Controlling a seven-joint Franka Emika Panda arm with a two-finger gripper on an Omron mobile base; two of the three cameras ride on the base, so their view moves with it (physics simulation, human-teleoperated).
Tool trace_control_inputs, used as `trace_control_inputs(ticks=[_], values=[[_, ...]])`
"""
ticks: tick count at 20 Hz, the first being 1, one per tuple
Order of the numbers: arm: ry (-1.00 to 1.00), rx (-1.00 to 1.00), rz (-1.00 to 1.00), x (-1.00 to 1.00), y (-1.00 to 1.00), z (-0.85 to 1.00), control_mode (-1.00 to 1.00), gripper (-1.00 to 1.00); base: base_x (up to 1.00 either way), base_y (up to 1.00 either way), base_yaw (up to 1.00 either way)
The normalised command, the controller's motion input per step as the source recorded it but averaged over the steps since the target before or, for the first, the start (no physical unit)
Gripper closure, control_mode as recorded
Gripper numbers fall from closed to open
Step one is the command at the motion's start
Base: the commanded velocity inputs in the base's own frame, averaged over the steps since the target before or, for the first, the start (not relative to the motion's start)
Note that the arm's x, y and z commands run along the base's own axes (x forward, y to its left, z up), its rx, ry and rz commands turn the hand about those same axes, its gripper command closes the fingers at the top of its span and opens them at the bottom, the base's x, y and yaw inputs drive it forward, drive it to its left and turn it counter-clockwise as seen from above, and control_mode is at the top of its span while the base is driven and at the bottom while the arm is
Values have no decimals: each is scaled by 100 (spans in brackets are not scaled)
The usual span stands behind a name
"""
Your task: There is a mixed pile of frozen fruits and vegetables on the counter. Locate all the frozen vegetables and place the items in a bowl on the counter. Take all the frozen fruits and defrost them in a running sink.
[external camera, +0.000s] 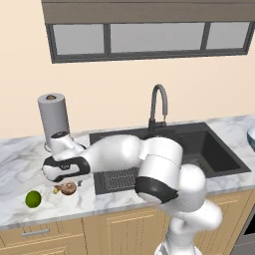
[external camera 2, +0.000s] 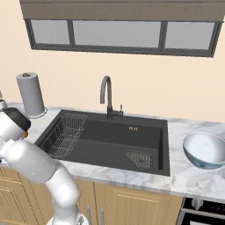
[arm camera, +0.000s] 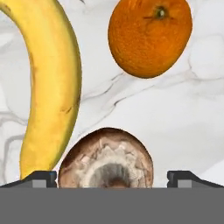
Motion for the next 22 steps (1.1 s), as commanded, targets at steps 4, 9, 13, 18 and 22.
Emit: trace_control_inputs(ticks=[4,9,13,18,22], values=[[12,-10,0,3,23,-24,-100,-100,0,0,0],[18,-9,-3,0,-1,-18,-100,-100,0,0,0],[15,-7,-2,-9,-8,-27,-100,100,0,0,0],[0,1,-2,-16,-8,2,-100,100,0,0,0],[-10,17,-5,-29,-46,37,-100,100,0,0,0]])
